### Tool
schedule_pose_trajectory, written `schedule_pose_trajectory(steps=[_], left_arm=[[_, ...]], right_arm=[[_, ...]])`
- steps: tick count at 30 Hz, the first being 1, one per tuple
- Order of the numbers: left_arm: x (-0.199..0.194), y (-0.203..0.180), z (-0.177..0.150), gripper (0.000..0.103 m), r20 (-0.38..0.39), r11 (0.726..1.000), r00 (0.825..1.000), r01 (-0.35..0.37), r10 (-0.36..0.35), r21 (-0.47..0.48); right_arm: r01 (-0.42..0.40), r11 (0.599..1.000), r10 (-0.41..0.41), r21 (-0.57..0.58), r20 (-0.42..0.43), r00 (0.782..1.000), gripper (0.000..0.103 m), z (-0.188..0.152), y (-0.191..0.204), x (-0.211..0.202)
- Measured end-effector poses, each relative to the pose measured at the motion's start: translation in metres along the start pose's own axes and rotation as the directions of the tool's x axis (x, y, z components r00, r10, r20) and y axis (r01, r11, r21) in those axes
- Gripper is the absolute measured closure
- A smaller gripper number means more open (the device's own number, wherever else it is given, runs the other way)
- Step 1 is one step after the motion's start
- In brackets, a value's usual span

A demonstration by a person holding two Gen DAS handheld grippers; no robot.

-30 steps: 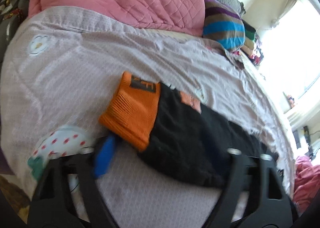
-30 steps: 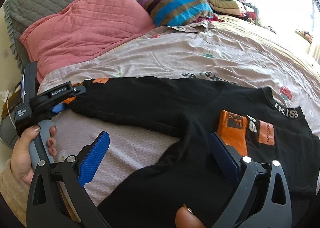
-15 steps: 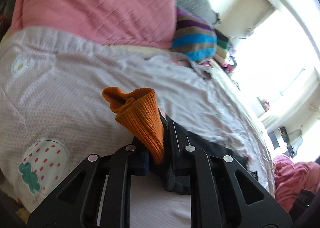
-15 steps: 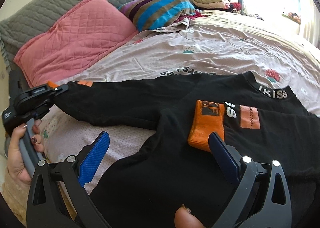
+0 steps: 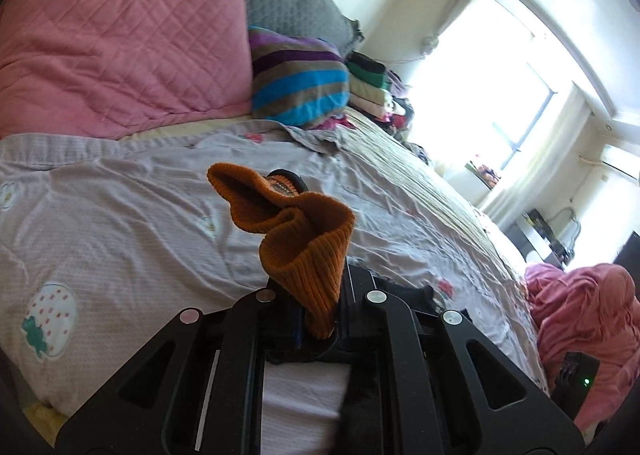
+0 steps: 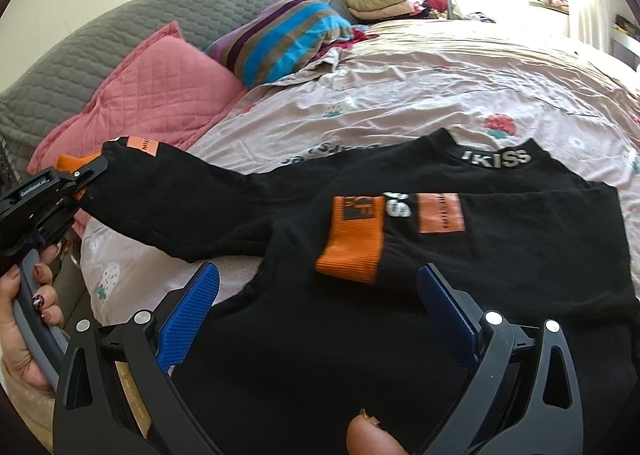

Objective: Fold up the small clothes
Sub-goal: 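Lift the sleeve with the left gripper and carry it across the shirt body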

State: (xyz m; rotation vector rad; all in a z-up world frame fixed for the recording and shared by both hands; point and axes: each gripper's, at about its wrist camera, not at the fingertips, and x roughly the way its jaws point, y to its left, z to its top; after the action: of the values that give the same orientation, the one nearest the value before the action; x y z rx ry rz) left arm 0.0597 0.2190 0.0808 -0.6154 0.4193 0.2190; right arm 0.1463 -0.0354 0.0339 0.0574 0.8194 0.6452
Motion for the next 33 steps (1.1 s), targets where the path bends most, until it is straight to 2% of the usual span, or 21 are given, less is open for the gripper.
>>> schedule_pose_trajectory(steps=[9,16,21,29,33], left_arm=[[0.003,-0.031,-0.013,0.097,-0.046,0.997,0.997,0.065,-0.064,0.033],[0.017,-0.059,-0.03,0.097,-0.124,0.988,0.983,0.14,-0.132,0.064],[0.032,-0.082,-0.049,0.097,-0.196,0.978,0.966,0.191,-0.171,0.087],[0.053,-0.11,-0.081,0.097,-0.289,0.965,0.941,0.223,-0.177,0.135],[0.066,-0.122,-0.099,0.097,-0.345,0.957,0.923,0.241,-0.174,0.162]], right_arm=[[0.032,0.996,-0.034,0.085,0.023,0.999,0.005,-0.01,-0.04,-0.026],[0.069,0.988,-0.076,0.14,0.045,0.996,0.005,-0.018,-0.071,-0.05],[0.097,0.978,-0.108,0.182,0.054,0.993,0.005,-0.023,-0.093,-0.063],[0.133,0.959,-0.151,0.25,0.055,0.987,0.005,-0.033,-0.125,-0.079],[0.159,0.946,-0.181,0.283,0.053,0.982,0.005,-0.038,-0.139,-0.085]])
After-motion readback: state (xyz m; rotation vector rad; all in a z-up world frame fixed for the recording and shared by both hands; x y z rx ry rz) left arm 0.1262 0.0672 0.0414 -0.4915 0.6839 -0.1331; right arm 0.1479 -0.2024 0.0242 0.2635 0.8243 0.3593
